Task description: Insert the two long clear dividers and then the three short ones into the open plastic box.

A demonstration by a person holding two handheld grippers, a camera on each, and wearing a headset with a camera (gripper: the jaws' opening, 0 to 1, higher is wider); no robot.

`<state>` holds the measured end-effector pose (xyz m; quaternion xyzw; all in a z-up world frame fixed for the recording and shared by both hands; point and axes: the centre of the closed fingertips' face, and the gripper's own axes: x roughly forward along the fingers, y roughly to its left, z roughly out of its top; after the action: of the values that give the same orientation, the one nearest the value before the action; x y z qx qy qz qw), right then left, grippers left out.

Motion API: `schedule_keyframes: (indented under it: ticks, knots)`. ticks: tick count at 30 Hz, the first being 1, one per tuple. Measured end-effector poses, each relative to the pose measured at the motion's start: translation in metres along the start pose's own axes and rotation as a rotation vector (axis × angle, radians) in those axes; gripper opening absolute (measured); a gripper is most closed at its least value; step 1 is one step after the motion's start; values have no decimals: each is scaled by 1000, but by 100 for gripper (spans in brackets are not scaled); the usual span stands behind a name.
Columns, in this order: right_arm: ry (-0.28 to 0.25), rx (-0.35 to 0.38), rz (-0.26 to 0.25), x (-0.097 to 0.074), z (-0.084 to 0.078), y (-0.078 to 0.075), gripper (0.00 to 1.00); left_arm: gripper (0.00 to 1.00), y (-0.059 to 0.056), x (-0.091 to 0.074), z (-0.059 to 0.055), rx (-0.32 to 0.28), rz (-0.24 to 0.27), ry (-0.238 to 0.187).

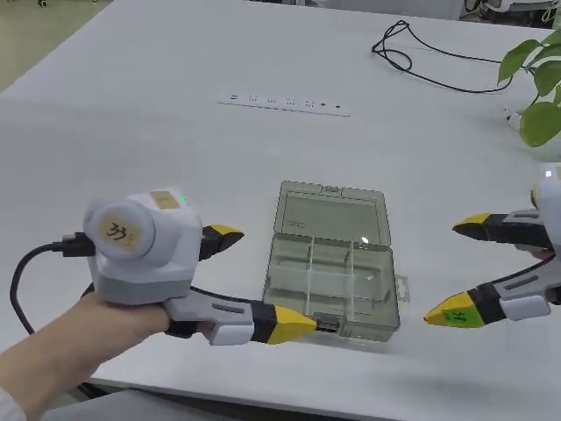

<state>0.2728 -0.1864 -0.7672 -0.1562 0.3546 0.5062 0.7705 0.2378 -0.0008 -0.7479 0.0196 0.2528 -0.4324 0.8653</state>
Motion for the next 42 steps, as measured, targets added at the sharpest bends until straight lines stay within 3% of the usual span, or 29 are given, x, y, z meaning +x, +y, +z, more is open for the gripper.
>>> schedule_keyframes:
  ticks: [8, 15, 19, 29, 42]
  knots:
    - [108, 6, -48, -22, -47, -14, 97, 94, 1, -1, 0, 0, 6, -1]
    - [261, -67, -45, -30, -89, -20, 90, 98, 7, -3, -4, 8, 18, 15]
    - [300, -58, -42, -31, -104, -25, 85, 100, 10, -5, -4, 8, 26, 14]
    - [427, -200, -20, -31, -125, -30, 64, 100, 14, -5, -4, 5, 34, 14]
    - [501, -283, 1, -27, -133, -35, 49, 100, 14, -7, -5, -3, 43, 13]
